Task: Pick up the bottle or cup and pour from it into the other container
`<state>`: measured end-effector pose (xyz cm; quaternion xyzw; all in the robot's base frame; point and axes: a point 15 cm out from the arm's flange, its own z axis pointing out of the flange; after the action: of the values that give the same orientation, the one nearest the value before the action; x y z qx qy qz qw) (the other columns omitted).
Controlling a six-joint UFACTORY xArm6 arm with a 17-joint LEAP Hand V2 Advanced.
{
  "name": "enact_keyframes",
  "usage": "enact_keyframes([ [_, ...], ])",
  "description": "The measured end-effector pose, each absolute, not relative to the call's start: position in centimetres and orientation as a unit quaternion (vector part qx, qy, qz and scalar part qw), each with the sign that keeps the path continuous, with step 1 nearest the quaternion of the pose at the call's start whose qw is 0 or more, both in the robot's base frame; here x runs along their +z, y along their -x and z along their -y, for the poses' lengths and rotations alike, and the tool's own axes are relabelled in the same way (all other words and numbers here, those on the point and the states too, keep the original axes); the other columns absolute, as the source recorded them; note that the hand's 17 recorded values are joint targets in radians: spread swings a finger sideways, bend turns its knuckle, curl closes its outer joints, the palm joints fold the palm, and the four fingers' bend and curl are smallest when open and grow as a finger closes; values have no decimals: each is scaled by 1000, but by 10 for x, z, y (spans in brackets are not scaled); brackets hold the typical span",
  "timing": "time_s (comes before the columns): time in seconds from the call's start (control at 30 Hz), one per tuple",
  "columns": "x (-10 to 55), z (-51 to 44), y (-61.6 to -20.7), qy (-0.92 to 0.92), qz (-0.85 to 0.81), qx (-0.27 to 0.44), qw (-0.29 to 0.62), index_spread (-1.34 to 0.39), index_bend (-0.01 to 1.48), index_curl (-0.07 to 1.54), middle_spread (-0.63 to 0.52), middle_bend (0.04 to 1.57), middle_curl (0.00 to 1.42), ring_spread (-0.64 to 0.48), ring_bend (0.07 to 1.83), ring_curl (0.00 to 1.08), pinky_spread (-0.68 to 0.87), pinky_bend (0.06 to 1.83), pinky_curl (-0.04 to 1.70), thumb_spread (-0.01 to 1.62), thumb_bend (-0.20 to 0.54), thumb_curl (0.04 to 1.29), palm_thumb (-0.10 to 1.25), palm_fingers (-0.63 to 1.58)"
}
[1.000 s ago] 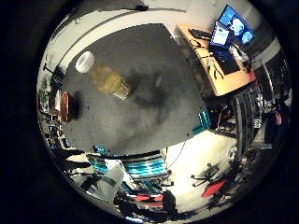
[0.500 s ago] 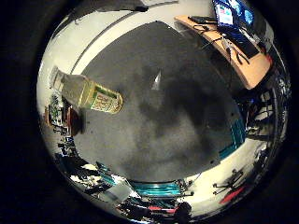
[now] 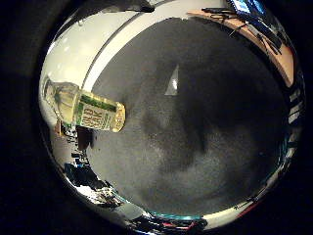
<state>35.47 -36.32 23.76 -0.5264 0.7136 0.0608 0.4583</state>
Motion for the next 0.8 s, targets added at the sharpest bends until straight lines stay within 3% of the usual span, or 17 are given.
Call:
enact_keyframes([
  [0.57, 230, 320, -389, 560, -687, 90, 455, -231, 168, 293, -30, 298, 351, 43, 562, 241, 352, 784, -8, 928, -28, 303, 387, 297],
  [0.8, 228, 306, -399, 571, -677, 101, 453, -262, 177, 297, -89, 396, 377, -47, 781, 265, 221, 818, -16, 1003, -12, 341, 610, 562],
])
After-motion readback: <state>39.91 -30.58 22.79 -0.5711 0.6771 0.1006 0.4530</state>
